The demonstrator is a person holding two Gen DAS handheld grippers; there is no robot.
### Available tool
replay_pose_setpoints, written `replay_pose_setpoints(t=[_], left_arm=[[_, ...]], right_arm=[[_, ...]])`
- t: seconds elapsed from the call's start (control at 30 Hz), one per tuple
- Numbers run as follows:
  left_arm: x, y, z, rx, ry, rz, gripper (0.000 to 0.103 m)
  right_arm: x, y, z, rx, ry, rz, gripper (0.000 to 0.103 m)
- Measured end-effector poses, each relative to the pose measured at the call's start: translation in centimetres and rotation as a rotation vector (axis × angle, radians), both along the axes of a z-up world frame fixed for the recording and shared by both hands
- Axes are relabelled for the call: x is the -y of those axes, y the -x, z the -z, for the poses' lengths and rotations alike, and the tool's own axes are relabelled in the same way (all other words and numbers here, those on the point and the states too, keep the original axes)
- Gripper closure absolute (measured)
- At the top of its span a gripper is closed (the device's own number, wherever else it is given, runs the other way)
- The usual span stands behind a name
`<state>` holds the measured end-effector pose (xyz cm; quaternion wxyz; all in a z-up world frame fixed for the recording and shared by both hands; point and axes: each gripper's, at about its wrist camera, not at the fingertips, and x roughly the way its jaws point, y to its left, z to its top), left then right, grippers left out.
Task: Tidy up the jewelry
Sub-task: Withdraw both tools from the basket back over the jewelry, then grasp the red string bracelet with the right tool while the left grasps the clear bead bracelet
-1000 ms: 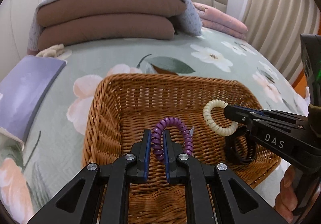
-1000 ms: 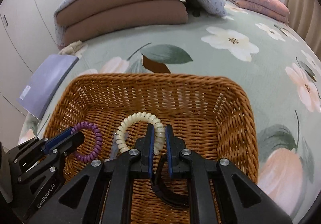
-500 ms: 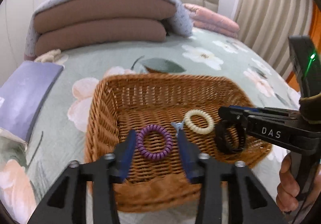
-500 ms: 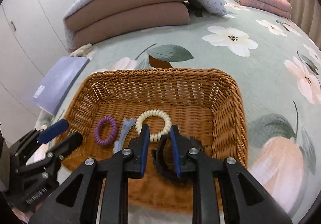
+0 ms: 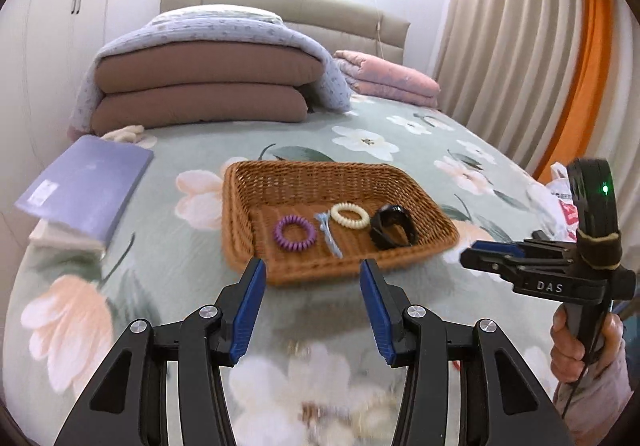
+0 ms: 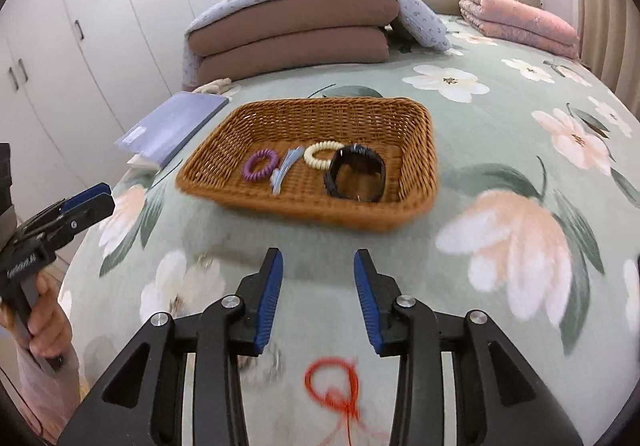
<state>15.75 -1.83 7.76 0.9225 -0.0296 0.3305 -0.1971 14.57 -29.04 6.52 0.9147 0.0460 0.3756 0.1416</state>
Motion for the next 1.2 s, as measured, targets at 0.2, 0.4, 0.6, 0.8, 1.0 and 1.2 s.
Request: replay_pose_setpoints(t=[0.2,0.4,0.6,0.8,1.0,1.2], left_arm=[[-1.8,4.3,1.3,-0.014,0.013,-0.008,0.052],[-1.8,6.3,4.2,-0.089,0.018,0.013,0.052],[0.4,7.5,7.2,-0.164,0.026,0.111,0.052],[4.2,8.6,8.8,-0.132,-0.122,0.228,0.052],[6.4,8.4,9.5,-0.104,-0.215,0.303,0.058],[7.6,7.8,10.6,-0.127,-0.265,0.373,0.070]], right_arm=[[0.9,4.3,1.2,0.011,-0.010,-0.002,0.054],[2.6,5.6,4.4,-0.053,-0.014,0.052,0.054],[3.5,4.8,7.8,-0.131,-0.007,0.095,0.054],[2.6,4.0,9.1,-0.122,0.040,0.115,0.054],[1.7,3.5,9.1,-0.102,0.091,0.107,0.054],[0.8,3.1,9.4,-0.081,0.144,0.111,0.054]])
